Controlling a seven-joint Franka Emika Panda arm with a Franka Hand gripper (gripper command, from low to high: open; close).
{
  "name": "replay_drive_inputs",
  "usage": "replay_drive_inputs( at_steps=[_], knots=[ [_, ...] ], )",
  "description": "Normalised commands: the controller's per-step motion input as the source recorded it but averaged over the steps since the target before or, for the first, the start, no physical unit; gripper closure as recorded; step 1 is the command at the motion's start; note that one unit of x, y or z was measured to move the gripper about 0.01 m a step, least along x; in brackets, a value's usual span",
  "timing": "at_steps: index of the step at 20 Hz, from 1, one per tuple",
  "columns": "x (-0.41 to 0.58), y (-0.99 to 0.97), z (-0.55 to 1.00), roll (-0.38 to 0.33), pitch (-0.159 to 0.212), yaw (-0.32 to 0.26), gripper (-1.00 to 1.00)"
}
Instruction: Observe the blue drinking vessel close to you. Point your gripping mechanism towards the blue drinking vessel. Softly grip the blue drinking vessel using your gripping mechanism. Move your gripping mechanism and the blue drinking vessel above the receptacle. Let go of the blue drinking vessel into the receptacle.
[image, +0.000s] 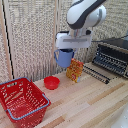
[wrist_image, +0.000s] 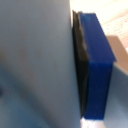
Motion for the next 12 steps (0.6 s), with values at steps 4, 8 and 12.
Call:
replay_drive_inputs(
  at_steps=[4,8,12],
  knots=[
    [0.208,0.93,0.28,0.000,0.000,0.000,1.00],
    [0.144,0.97,0.07,0.000,0.000,0.000,1.00],
    [0.096,0.99,0.01,0.000,0.023,0.004,1.00]
  ],
)
